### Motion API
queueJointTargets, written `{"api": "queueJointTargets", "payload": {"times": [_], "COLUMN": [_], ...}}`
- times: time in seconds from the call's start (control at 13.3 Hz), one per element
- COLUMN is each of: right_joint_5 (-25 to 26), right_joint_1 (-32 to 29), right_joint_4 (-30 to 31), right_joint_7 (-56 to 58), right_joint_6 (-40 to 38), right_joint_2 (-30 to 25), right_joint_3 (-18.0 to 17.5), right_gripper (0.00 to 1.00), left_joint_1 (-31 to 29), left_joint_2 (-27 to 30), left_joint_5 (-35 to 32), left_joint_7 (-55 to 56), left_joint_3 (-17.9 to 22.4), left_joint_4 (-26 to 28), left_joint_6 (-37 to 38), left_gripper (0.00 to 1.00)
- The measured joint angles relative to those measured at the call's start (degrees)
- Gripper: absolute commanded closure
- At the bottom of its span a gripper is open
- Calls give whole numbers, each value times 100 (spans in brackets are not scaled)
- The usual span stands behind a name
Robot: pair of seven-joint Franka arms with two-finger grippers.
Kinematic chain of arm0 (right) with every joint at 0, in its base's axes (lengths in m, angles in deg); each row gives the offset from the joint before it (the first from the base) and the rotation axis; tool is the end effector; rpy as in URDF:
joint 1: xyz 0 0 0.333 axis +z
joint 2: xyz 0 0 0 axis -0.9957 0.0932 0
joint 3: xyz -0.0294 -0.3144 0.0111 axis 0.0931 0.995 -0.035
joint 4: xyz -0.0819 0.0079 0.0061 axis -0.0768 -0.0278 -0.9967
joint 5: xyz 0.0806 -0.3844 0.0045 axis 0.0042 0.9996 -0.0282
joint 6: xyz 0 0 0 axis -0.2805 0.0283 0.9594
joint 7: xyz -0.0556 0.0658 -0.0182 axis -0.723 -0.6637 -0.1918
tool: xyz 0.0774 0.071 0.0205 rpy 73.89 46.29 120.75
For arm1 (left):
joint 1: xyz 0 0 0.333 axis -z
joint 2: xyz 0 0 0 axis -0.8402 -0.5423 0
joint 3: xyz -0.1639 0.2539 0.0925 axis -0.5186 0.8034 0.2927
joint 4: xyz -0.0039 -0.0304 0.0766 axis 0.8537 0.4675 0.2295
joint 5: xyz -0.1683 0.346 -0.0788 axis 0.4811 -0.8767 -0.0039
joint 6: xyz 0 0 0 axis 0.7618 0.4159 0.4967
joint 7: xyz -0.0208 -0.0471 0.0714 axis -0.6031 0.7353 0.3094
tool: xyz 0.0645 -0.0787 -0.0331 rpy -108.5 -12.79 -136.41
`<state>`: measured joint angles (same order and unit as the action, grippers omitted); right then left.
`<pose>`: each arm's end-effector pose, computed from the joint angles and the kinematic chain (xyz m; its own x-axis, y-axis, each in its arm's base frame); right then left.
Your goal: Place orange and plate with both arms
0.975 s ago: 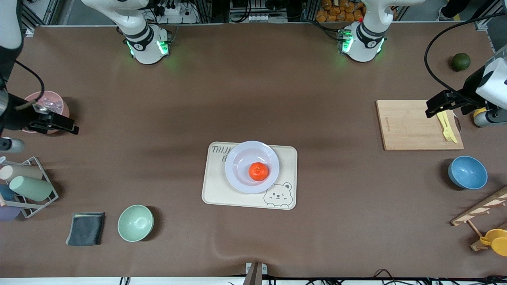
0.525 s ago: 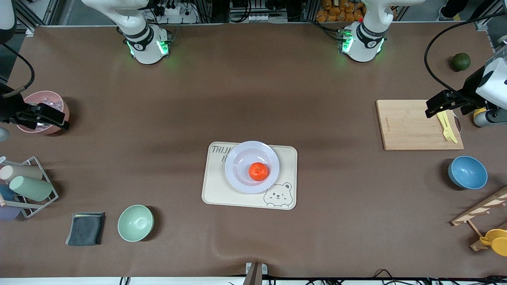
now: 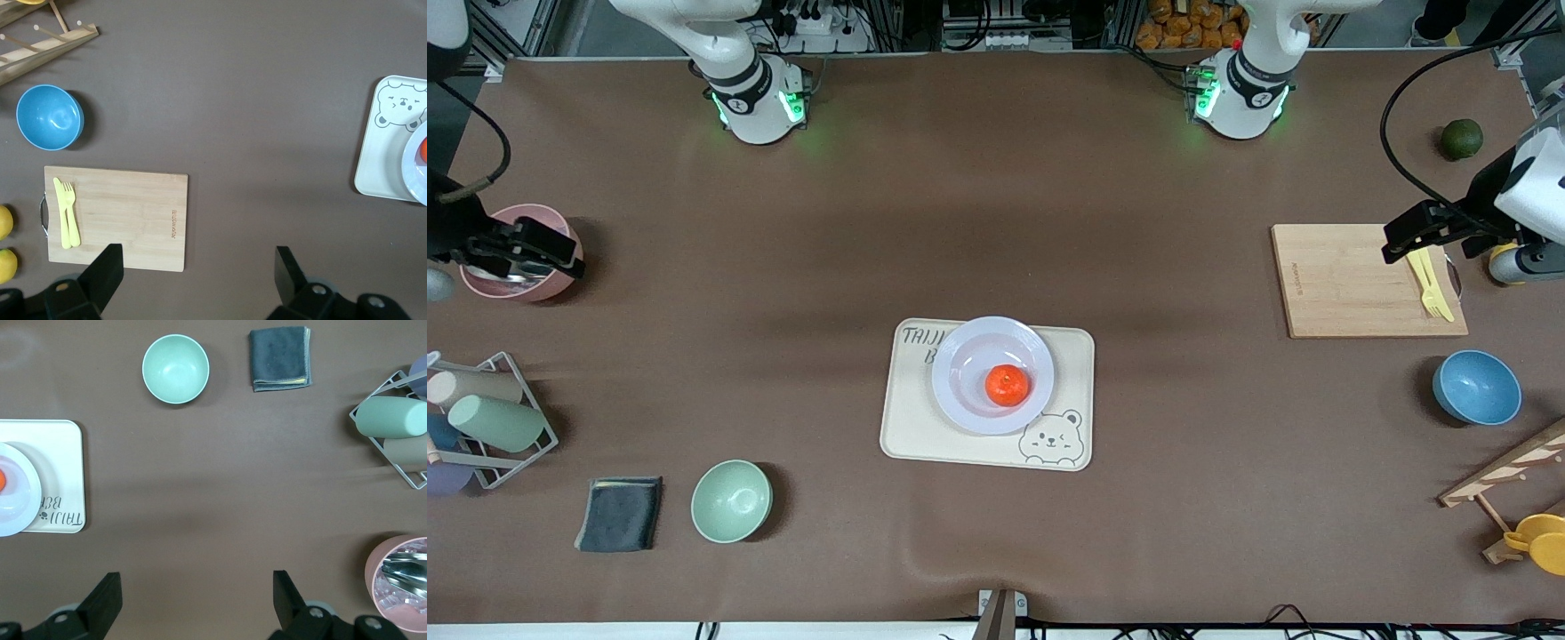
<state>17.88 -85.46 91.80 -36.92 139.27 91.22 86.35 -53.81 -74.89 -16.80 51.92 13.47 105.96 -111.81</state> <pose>0.5735 -0.0086 0.6211 0.9985 -0.0534 0.0115 -0.0528 -0.9974 -0.0490 0.5658 -0.0366 0.6185 0.9985 0.0540 0.0108 0.0540 -0.9985 -0.0034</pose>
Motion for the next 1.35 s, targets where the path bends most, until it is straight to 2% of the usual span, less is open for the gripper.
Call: {"api": "queueJointTargets", "payload": {"times": [0.3,1.35], "right_joint_5": [225,281], "right_joint_1": [3,3], "right_joint_4": [7,101], "right_joint_7": [0,-10], "right_joint_6": [-14,80], "right_joint_2": [-21,-31], "right_joint_3": [-22,-10], "right_gripper": [0,0], "left_joint_1": [-2,-18], "left_joint_2": [33,117], "left_joint_5": [0,0], "left_joint_7": [-26,-26], "left_joint_3": [2,20], "left_joint_4": [0,-186], "left_joint_6": [135,330], "left_gripper": [0,0]}}
